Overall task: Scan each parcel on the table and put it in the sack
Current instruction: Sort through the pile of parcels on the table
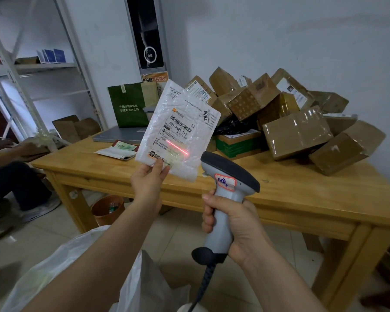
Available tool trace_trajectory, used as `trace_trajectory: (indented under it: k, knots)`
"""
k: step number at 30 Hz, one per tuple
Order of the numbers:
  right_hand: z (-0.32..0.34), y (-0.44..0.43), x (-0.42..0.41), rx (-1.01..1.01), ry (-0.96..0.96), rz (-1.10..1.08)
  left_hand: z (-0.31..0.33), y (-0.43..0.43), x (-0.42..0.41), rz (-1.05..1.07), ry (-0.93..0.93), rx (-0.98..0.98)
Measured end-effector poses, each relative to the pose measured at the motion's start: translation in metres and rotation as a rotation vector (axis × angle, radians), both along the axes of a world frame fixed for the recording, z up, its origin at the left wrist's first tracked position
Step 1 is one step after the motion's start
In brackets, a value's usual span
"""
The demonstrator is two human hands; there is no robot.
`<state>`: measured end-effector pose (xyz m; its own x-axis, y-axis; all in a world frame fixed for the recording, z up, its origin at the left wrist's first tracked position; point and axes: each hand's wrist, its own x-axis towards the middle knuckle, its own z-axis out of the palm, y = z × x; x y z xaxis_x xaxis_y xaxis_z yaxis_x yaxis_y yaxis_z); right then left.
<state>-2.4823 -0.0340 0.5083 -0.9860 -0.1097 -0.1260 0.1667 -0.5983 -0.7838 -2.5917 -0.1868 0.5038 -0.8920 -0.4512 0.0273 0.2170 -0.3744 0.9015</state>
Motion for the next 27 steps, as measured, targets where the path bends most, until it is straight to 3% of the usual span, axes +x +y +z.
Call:
trace_trajectory:
  k: [27]
  knots:
    - [0.016,0.003,-0.006,-0.093,0.057,-0.086,-0.001,-0.001,0.004,-0.016,0.015,-0.038]
